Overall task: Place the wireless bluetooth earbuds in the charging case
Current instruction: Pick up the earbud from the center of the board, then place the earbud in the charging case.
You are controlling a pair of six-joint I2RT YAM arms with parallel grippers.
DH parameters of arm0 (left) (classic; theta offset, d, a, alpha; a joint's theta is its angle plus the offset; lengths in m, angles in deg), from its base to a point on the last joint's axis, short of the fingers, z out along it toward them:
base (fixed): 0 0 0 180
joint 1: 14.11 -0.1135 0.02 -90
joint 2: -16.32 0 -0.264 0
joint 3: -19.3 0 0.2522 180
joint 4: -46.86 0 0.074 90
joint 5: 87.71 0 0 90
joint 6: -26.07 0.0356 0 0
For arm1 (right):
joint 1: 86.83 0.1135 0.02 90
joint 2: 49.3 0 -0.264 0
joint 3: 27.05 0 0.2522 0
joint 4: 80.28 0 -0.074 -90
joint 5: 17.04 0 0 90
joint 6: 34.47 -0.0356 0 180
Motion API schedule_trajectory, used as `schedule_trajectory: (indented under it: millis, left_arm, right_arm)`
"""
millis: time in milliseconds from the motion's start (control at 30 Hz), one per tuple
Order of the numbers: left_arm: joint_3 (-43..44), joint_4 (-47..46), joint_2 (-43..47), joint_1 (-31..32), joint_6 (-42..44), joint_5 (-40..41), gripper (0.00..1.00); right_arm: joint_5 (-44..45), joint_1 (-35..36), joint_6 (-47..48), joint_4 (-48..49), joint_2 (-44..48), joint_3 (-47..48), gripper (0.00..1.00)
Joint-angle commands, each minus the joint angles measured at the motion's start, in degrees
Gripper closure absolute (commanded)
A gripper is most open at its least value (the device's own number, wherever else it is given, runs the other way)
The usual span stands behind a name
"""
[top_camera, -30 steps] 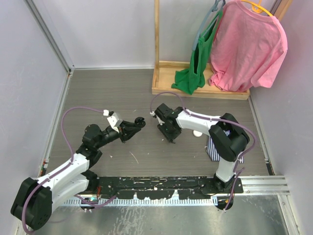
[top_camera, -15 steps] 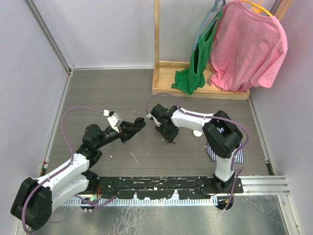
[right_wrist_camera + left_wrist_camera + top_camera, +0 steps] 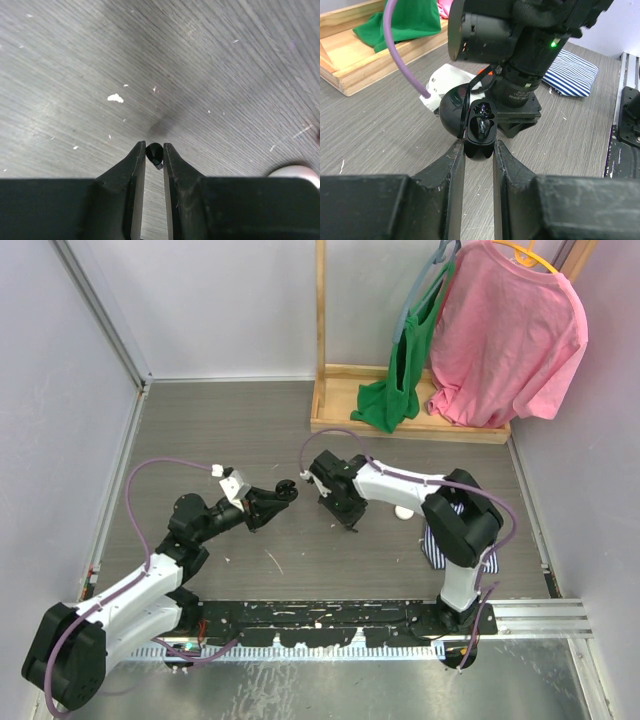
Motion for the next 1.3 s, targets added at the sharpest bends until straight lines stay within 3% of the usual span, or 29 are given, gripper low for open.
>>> schedule_trajectory:
  millis: [0, 533, 800, 1267]
  left_arm:
    - [0.76, -2.1, 1.5, 0.15, 0.88, -0.15, 1.0]
    - [0.14, -3.66, 3.14, 0.29, -0.4, -0.96, 1.0]
    - [-0.13, -6.13, 2.6, 0.33, -1.43, -2.71, 1.0]
    - [-0.3, -7.48, 2.56, 0.32, -1.79, -4.5, 1.0]
  right_arm:
    - [-0.15, 0.35, -0.58, 2.04, 8.74, -0.25, 0.86]
    - [-0.76, 0.37, -4.36, 22.85, 31.81, -10.37, 0.87]
    - [-9.25, 0.45, -8.72, 47.95, 43.92, -23.75, 0.88]
    - [-21.82, 0.57, -12.39, 70.62, 48.21, -31.47, 0.87]
